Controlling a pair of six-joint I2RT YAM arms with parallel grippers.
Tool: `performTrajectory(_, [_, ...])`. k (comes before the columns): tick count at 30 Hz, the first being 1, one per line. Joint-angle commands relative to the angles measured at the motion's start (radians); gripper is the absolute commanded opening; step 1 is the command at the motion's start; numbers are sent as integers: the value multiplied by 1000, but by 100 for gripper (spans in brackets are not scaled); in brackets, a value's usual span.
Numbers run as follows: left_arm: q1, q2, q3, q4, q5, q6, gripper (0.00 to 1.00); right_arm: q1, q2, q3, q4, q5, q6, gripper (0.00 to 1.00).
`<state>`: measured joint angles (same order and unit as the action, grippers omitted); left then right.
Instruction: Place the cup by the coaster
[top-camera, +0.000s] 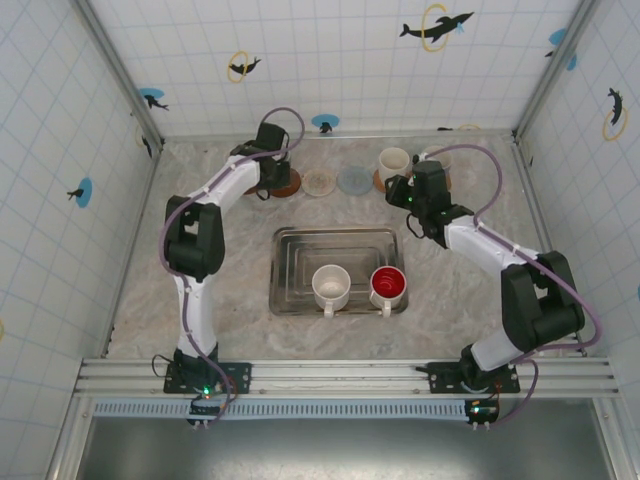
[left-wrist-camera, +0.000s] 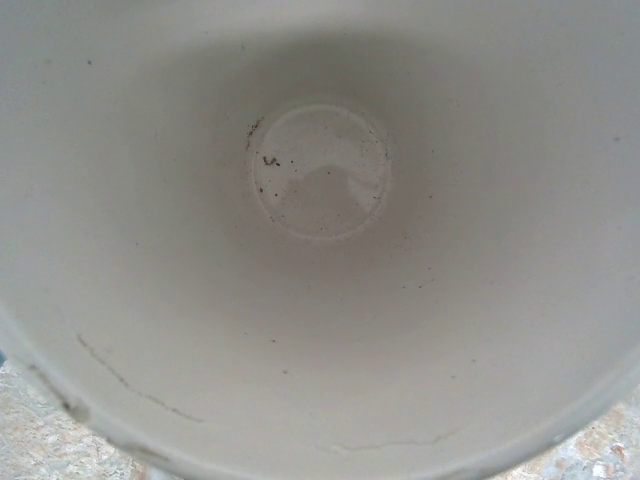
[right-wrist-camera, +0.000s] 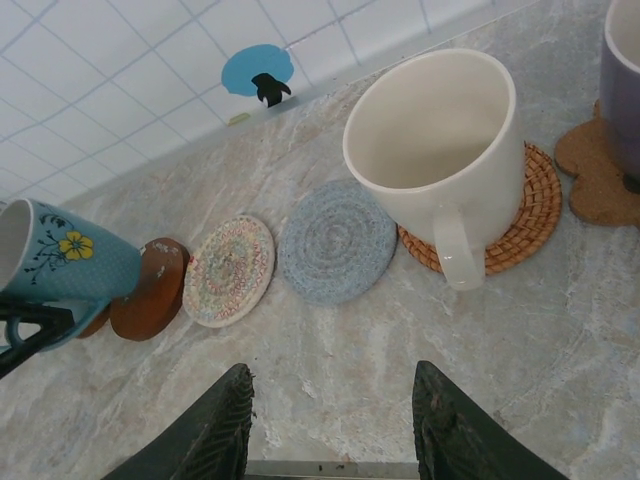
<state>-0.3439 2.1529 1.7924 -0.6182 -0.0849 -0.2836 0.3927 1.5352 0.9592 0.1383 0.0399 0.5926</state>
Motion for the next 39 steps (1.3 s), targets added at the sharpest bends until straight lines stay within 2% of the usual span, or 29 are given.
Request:
performTrajectory(1, [5, 8, 47, 24, -1, 34, 0, -4, 17, 44, 22, -9, 5, 46])
performTrajectory(34, [8, 40, 53, -14, 5, 41, 0, -5, 29, 53, 20, -18, 9, 45])
performTrajectory(39, [8, 40, 48, -18, 8, 41, 6, -5, 30, 53, 18, -19, 7, 45])
